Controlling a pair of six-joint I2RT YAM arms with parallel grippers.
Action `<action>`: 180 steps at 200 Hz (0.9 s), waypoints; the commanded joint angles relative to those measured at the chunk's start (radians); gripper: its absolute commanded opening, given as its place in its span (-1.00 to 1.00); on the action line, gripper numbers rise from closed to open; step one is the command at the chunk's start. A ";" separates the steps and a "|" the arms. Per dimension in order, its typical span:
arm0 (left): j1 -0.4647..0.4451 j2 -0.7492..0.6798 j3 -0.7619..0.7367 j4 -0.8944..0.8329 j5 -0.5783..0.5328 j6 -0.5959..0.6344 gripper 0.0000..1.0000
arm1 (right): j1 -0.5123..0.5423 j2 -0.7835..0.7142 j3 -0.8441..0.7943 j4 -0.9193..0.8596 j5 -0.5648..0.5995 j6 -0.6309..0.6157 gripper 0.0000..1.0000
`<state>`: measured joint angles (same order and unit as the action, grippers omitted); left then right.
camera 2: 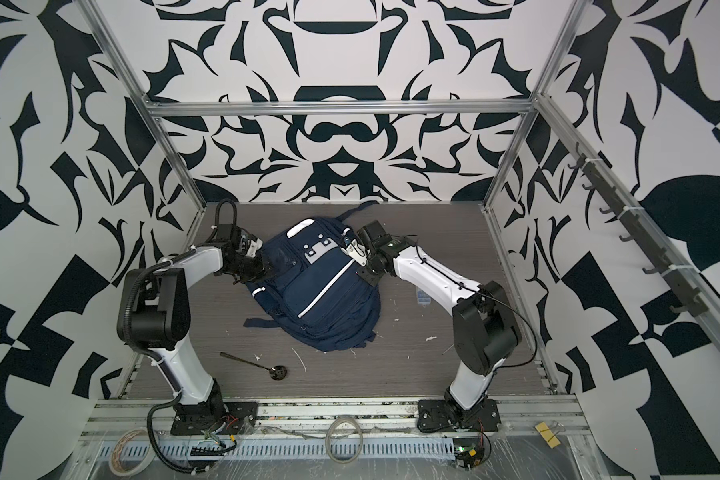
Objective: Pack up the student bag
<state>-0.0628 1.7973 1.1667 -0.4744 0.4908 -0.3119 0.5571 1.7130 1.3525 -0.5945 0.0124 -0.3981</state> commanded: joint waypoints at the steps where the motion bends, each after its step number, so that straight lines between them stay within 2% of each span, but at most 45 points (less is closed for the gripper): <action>1: -0.074 -0.099 -0.047 -0.158 0.014 0.042 0.62 | -0.006 0.016 0.065 0.027 0.011 -0.015 -1.00; 37: -0.146 -0.239 -0.162 -0.159 0.054 -0.044 0.63 | -0.006 0.061 0.097 0.030 -0.004 -0.022 -1.00; 79: -0.187 -0.324 -0.246 -0.174 -0.004 -0.091 0.51 | -0.006 0.081 0.109 0.035 -0.015 -0.034 -1.00; 102: -0.190 -0.379 -0.229 -0.216 -0.066 -0.072 0.51 | -0.006 0.087 0.114 0.032 -0.017 -0.034 -1.00; 143: -0.228 -0.482 -0.139 -0.341 -0.232 0.004 0.63 | -0.007 0.091 0.109 0.027 -0.001 -0.031 -1.00; 153: -0.234 -0.509 -0.139 -0.343 -0.211 -0.012 0.63 | -0.008 0.093 0.106 0.027 0.003 -0.028 -1.00; 180: -0.277 -0.548 -0.211 -0.287 -0.050 -0.119 0.57 | -0.009 0.100 0.106 0.033 0.005 -0.017 -1.00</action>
<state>-0.3065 1.2774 1.0023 -0.7399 0.3462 -0.3634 0.5388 1.8099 1.4223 -0.5995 0.0418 -0.4400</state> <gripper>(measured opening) 0.796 0.075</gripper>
